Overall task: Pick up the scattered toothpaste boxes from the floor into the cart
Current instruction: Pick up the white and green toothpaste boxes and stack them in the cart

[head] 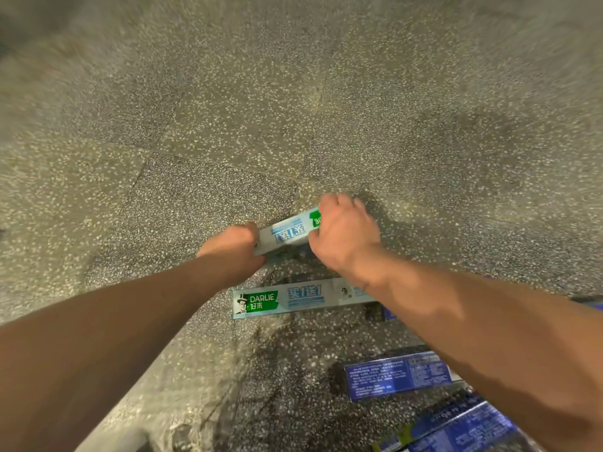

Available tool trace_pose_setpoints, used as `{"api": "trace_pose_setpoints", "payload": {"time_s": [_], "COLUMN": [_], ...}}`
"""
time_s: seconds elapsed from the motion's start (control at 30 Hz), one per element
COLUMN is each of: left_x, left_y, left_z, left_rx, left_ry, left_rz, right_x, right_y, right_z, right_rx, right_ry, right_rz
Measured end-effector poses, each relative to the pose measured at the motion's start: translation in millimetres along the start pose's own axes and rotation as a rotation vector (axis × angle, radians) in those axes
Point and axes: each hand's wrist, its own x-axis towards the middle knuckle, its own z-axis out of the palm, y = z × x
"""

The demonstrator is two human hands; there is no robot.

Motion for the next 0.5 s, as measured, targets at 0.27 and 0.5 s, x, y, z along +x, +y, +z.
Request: {"api": "trace_pose_setpoints", "payload": {"time_s": [0.27,0.5], "left_x": [2,-4], "left_y": [69,96], "left_z": [-5,2], "left_rx": [-0.228,-0.188], "left_ry": [0.122,0.111], "left_rz": [-0.078,0.135], "right_x": [26,41], "right_y": [-36,-15], "right_z": [1,1], "right_rx": [0.764,0.887], "right_ry": [-0.203,-0.085], "right_rz": [0.677,0.808]}}
